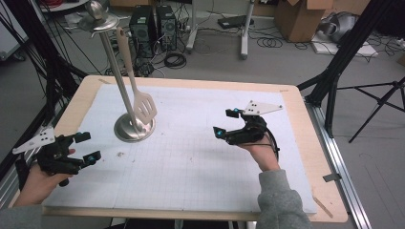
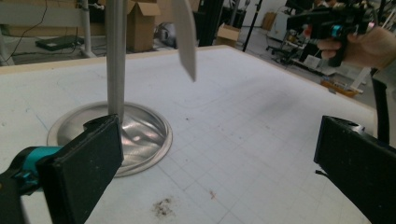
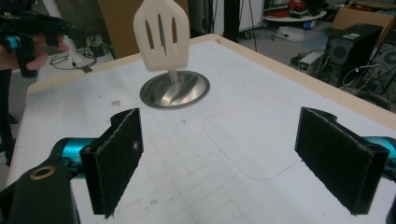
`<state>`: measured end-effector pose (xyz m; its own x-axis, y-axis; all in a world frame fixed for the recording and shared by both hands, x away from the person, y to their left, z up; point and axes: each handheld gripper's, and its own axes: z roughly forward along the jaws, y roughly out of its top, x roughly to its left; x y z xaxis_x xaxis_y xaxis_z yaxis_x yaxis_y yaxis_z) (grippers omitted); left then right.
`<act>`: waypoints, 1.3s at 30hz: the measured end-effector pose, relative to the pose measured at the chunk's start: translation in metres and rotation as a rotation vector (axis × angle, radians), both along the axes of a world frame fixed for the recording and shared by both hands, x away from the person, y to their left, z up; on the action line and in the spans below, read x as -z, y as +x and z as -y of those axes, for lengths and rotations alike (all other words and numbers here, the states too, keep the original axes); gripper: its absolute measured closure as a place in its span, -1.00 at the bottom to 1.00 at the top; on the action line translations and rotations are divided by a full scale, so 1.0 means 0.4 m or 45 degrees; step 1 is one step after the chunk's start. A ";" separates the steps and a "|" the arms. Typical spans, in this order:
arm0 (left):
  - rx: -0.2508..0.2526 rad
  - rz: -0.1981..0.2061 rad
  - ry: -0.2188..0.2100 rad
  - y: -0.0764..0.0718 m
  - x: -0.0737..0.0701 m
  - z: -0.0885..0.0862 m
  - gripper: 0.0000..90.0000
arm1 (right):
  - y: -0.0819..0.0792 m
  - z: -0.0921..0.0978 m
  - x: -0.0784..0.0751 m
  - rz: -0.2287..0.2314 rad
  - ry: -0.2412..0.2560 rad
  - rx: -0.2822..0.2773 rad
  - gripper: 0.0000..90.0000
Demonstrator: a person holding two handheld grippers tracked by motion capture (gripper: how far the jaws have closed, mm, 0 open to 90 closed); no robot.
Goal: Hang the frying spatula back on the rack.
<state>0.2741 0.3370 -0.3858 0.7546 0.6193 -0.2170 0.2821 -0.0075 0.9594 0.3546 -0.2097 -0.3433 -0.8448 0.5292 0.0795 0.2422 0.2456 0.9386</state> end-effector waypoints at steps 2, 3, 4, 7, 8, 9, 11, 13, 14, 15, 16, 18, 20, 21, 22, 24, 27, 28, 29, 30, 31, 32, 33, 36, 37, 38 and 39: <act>-0.004 -0.002 0.000 0.001 0.001 0.000 -0.96 | -0.003 0.012 0.007 -0.008 0.002 0.007 -0.68; -0.005 -0.005 0.001 0.002 0.002 0.000 -0.96 | -0.004 0.017 0.009 -0.011 0.005 0.010 -0.67; -0.007 -0.007 0.004 0.002 0.003 -0.001 -0.96 | -0.006 0.023 0.010 -0.014 0.007 0.017 -0.68; -0.007 -0.014 0.018 0.006 0.007 -0.001 -0.96 | -0.011 0.036 0.015 -0.017 0.019 0.022 -0.67; -0.007 -0.014 0.019 0.006 0.007 0.000 -0.96 | -0.013 0.041 0.017 -0.010 0.020 0.023 -0.67; -0.007 -0.013 0.020 0.007 0.007 -0.001 -0.96 | -0.015 0.045 0.018 -0.011 0.018 0.025 -0.67; -0.011 -0.010 0.014 0.009 0.007 0.000 -0.96 | -0.020 0.054 0.020 -0.006 0.026 0.036 -0.67; -0.014 -0.008 0.011 0.011 0.007 -0.001 -0.96 | -0.024 0.062 0.023 -0.004 0.036 0.048 -0.67; -0.014 -0.008 0.012 0.012 0.007 -0.001 -0.96 | -0.026 0.069 0.025 -0.005 0.039 0.058 -0.67; -0.015 -0.009 0.009 0.013 0.007 0.000 -0.96 | -0.028 0.074 0.028 -0.002 0.039 0.063 -0.67; -0.013 -0.009 0.007 0.014 0.007 0.000 -0.96 | -0.030 0.079 0.030 -0.012 0.038 0.071 -0.68; -0.008 -0.006 -0.005 0.016 0.005 0.002 -0.96 | -0.035 0.090 0.036 -0.024 0.061 0.077 -0.67; -0.008 -0.002 -0.010 0.017 0.003 0.004 -0.96 | -0.038 0.103 0.043 -0.031 0.087 0.087 -0.68; -0.006 -0.001 -0.009 0.017 0.002 0.004 -0.96 | -0.039 0.108 0.046 -0.032 0.083 0.096 -0.68; -0.010 0.001 -0.009 0.019 0.003 0.004 -0.96 | -0.041 0.112 0.049 -0.042 0.076 0.100 -0.68; -0.014 -0.003 -0.010 0.021 0.004 0.005 -0.96 | -0.046 0.121 0.053 -0.031 0.075 0.111 -0.68; -0.017 -0.008 -0.003 0.026 0.008 0.005 -0.96 | -0.053 0.134 0.058 -0.034 0.081 0.131 -0.68; -0.018 -0.010 0.000 0.027 0.009 0.005 -0.96 | -0.055 0.139 0.060 -0.029 0.085 0.140 -0.68; -0.016 -0.011 0.004 0.028 0.010 0.005 -0.96 | -0.057 0.144 0.062 -0.029 0.089 0.149 -0.68; -0.015 -0.012 0.004 0.029 0.010 0.005 -0.96 | -0.059 0.148 0.064 -0.028 0.089 0.153 -0.68; -0.019 -0.012 0.000 0.030 0.011 0.006 -0.96 | -0.061 0.152 0.065 -0.030 0.091 0.159 -0.68; -0.017 -0.013 -0.001 0.031 0.011 0.006 -0.96 | -0.062 0.157 0.067 -0.022 0.094 0.167 -0.68; -0.017 -0.013 0.000 0.032 0.011 0.006 -0.96 | -0.065 0.161 0.069 -0.027 0.094 0.168 -0.68; -0.015 -0.017 -0.001 0.035 0.013 0.008 -0.96 | -0.071 0.173 0.072 -0.014 0.093 0.180 -0.68; -0.014 -0.018 0.003 0.035 0.014 0.009 -0.96 | -0.075 0.176 0.071 -0.018 0.094 0.187 -0.68; -0.015 -0.018 0.006 0.037 0.014 0.009 -0.96 | -0.076 0.180 0.072 -0.012 0.099 0.193 -0.68; -0.014 -0.019 0.008 0.037 0.015 0.010 -0.96 | -0.078 0.184 0.072 -0.010 0.102 0.200 -0.68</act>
<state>0.2891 0.3332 -0.3917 0.7445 0.6288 -0.2245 0.2965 -0.0100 0.9550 0.3234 -0.2832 -0.3722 -0.7515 0.6462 0.1328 0.2789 0.1288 0.9516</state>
